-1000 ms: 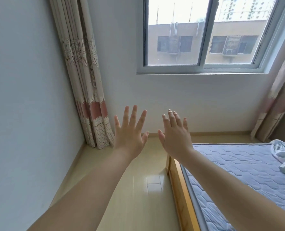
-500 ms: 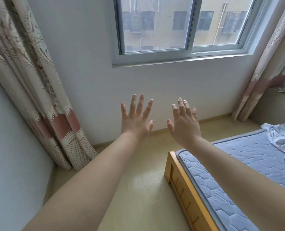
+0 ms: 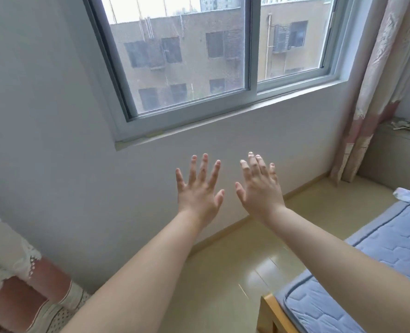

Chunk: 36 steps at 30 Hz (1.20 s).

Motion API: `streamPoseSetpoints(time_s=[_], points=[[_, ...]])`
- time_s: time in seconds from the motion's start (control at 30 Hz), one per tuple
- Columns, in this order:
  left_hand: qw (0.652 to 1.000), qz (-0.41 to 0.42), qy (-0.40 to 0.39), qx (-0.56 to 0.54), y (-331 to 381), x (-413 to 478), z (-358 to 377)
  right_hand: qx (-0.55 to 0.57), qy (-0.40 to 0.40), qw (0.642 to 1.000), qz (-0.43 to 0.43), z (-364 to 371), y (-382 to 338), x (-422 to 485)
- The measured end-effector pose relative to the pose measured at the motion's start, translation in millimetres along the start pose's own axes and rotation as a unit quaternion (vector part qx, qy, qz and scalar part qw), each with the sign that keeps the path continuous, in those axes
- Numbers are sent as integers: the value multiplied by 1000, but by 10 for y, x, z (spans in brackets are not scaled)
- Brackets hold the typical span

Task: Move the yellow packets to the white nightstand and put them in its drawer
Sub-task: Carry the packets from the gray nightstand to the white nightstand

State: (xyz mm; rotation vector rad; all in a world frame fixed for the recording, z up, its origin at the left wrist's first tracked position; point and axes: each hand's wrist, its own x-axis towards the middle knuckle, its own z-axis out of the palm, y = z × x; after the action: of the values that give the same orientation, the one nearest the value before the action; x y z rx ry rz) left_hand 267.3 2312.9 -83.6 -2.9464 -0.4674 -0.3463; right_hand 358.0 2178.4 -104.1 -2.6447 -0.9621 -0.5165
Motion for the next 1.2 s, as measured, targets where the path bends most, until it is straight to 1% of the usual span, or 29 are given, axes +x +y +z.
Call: streamPoseSetpoints(time_s=[0.13,0.27,0.37,0.47,0.6,0.7,0.9,1.07,1.13,1.2], points=[[1000,18,13,-13,-187,968,268,-17,-3,1000,18,359,207,826],[997,70,11,-20,-254,1908,683,-30,2,998,52,753,510,1571],[992,123,20,-25,-235,2729,980,-52,11,994,93,1050,829,2126],[982,181,29,-44,-118,3577,1200,-77,21,984,161,1284,1199,2650],[956,287,38,-52,220,4546,1469,-120,21,962,243,1481,1769,3133],[937,344,27,-57,623,5133,1648,-138,13,945,298,1532,2263,3332],[907,409,21,-98,1750,6008,1964,-155,28,917,367,1595,3383,3571],[882,459,30,-106,2999,6762,2114,-171,32,895,411,1592,4706,3786],[876,468,28,-112,3546,7076,2143,-166,40,887,430,1539,5274,3884],[871,474,19,-123,4011,7323,2153,-164,31,882,440,1502,5740,3932]])
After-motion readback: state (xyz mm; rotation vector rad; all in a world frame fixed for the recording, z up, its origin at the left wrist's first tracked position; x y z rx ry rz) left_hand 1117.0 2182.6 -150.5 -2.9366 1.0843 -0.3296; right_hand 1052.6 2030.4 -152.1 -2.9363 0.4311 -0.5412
